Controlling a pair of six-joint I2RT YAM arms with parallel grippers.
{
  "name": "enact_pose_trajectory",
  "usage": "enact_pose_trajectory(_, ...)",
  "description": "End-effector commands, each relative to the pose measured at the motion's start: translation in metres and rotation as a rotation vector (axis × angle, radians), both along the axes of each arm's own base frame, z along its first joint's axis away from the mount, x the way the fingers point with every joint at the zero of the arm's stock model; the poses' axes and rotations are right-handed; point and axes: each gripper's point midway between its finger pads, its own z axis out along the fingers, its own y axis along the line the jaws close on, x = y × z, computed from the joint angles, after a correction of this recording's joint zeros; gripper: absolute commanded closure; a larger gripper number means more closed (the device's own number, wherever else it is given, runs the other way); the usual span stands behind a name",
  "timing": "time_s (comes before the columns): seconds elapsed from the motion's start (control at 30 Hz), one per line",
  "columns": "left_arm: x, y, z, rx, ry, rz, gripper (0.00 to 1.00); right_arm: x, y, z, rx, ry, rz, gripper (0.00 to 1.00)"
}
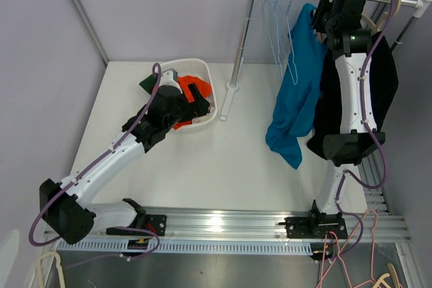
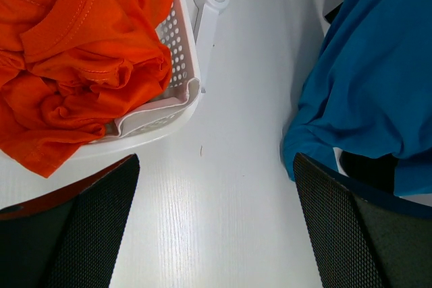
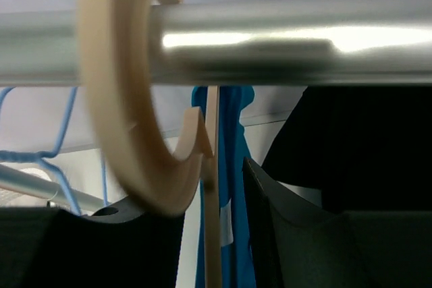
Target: Remove the t-shirt from the hanger
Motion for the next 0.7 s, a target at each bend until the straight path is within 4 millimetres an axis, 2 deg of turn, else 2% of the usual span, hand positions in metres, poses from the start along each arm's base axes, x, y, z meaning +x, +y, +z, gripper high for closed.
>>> enact_pose_trajectory(0.0,0.008,-0.006,0.021,-0.004,-0.057,-0.008,0.0,0.012,0.0,0.019,-0.001,-0.08,0.019,0.59)
enact_pose_trajectory(0.07,0.009,-0.006,0.02,0.0,-0.057,-0.008,0.0,0.019,-0.002,0.013,-0.004,-0.077,0.018,0.59)
enact_pose_trajectory(0.13,0.011,-0.006,0.02,0.004,-0.06,-0.005,0.0,0.022,-0.001,0.012,0.003,-0.08,0.021,0.69)
enact_pose_trajectory(0.17,0.012,-0.006,0.02,0.007,-0.063,-0.004,0.0,0.024,-0.001,0.012,0.006,-0.085,0.022,0.77)
enact_pose_trajectory(0.2,0.012,-0.006,0.02,0.01,-0.061,-0.004,0.01,0.025,0.001,0.013,0.007,-0.09,0.027,1.0)
enact_pose_trajectory(0.33,0.011,-0.007,0.023,0.006,-0.065,-0.009,0.0,0.02,0.002,0.031,0.01,-0.135,0.036,1.0)
enact_pose_trajectory(0.37,0.01,-0.007,0.024,0.005,-0.067,-0.012,0.0,0.014,0.002,0.046,0.013,-0.17,0.04,1.0)
enact_pose_trajectory(0.47,0.006,-0.009,0.028,0.004,-0.078,-0.024,0.01,0.0,0.001,0.072,0.014,-0.232,0.041,1.0)
enact_pose_trajectory(0.5,0.004,-0.01,0.029,0.007,-0.083,-0.025,0.0,-0.011,0.001,0.087,0.009,-0.262,0.044,1.0)
enact_pose_trajectory(0.57,-0.003,-0.015,0.038,0.017,-0.113,-0.054,0.01,-0.024,0.002,0.102,0.007,-0.291,0.052,1.0)
enact_pose_trajectory(0.6,-0.003,-0.01,0.043,0.054,-0.146,-0.016,0.0,-0.036,0.001,0.113,-0.005,-0.309,0.049,1.0)
enact_pose_trajectory(0.63,-0.006,-0.01,0.047,0.082,-0.173,-0.01,0.01,-0.042,0.005,0.118,-0.01,-0.316,0.054,1.0)
enact_pose_trajectory(0.67,-0.016,-0.019,0.058,0.104,-0.21,-0.044,0.01,-0.048,0.005,0.121,-0.018,-0.322,0.05,1.0)
